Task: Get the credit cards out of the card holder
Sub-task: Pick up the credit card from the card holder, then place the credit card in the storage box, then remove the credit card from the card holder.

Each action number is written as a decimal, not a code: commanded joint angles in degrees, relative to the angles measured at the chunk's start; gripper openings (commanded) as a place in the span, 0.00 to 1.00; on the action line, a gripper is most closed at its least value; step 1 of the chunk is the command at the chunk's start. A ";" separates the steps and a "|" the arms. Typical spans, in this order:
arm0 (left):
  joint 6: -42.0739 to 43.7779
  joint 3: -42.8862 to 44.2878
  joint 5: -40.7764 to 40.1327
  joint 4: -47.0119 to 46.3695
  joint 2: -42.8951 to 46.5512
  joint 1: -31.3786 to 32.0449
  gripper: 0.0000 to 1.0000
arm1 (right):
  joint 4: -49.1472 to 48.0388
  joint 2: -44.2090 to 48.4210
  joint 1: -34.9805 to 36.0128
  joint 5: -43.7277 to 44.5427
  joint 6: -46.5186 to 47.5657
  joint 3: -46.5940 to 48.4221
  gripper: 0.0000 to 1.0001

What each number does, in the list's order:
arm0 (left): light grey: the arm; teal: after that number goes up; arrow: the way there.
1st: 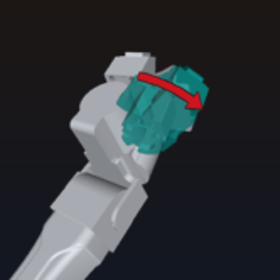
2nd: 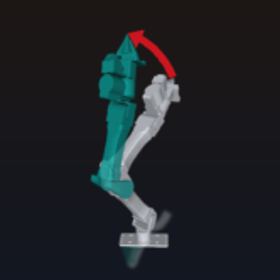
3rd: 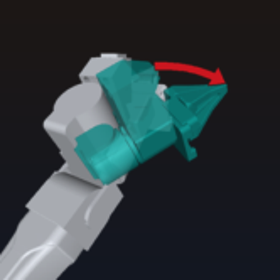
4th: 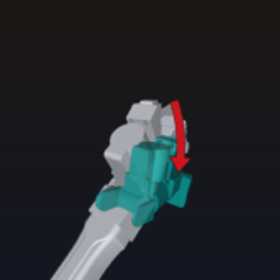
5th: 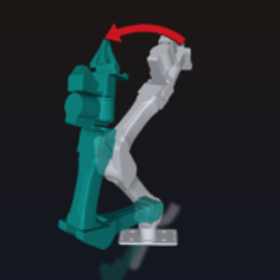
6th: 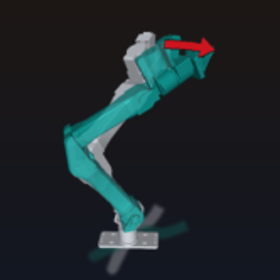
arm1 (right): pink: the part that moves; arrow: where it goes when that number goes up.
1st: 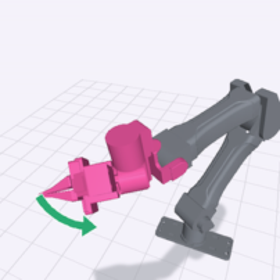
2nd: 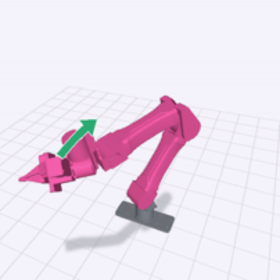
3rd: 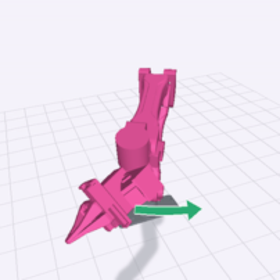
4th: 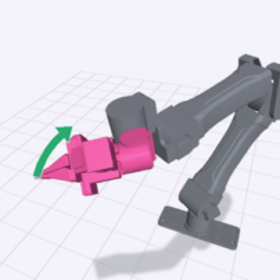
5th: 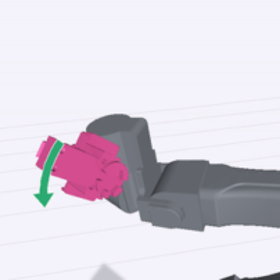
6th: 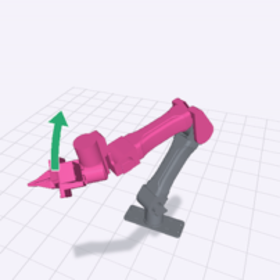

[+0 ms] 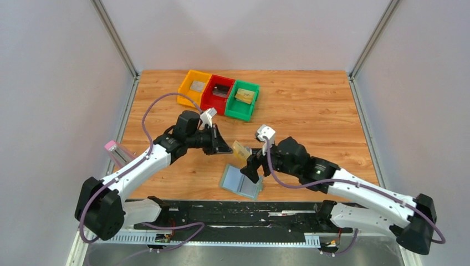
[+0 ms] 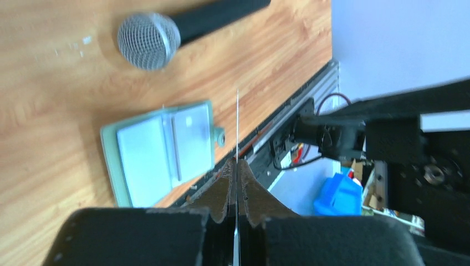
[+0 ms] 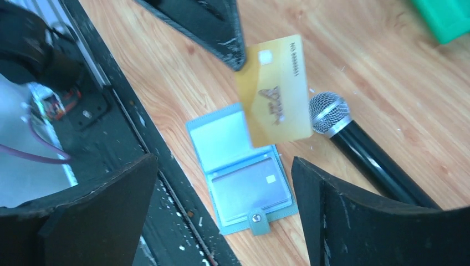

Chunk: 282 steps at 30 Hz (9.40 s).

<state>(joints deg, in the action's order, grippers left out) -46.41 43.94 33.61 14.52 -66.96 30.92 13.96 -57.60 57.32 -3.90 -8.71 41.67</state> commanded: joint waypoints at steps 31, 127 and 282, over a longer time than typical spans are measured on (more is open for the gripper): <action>6.25 56.71 -6.02 -17.76 -58.02 -11.05 0.00 | 11.97 19.67 0.22 20.21 -16.20 7.15 1.00; 12.28 -5.62 -4.54 -0.46 -11.01 3.74 0.51 | -6.07 -4.19 1.04 3.86 -48.76 -13.57 0.51; 1.36 -6.09 -11.67 -3.67 0.19 13.26 0.36 | 4.17 -0.50 0.38 15.03 -42.37 -11.68 0.31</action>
<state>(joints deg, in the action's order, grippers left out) -45.63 35.18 20.67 11.94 -67.31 43.22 21.34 -56.38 57.93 11.25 -52.21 28.53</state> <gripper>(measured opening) 0.364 0.318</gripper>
